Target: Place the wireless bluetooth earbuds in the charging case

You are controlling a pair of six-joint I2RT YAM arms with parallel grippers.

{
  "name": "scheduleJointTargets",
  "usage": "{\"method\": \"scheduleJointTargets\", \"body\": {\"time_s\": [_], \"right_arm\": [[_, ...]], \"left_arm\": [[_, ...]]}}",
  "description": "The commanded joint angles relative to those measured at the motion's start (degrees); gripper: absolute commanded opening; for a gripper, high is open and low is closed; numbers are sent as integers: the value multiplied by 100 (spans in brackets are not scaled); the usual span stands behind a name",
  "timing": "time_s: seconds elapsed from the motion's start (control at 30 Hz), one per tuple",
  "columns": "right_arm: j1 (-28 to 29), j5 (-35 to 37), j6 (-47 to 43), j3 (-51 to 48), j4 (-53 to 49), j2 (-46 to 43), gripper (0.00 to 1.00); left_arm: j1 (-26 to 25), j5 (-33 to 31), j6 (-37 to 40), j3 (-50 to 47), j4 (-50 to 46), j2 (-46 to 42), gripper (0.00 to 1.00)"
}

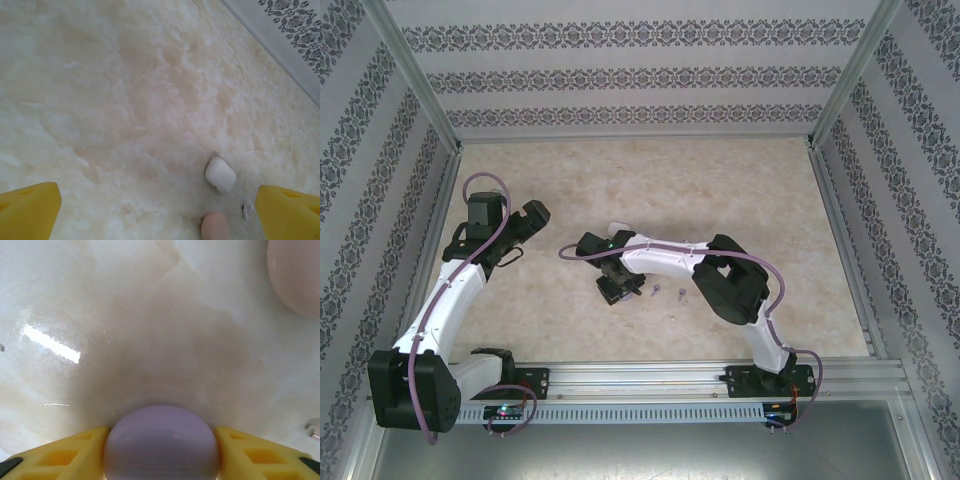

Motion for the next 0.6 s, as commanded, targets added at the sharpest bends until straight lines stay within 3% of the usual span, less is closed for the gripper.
{"method": "scheduleJointTargets", "body": {"time_s": [0.0, 0.2, 0.57], "right_arm": [[92, 97, 129, 76, -167, 295, 53], [137, 143, 260, 51, -102, 261, 45], [-96, -61, 883, 349, 403, -1076, 43]], "left_arm": [[-67, -2, -109, 166, -307, -45, 100], [-67, -180, -64, 67, -304, -118, 99], [-67, 118, 219, -245, 419, -334, 99]]}}
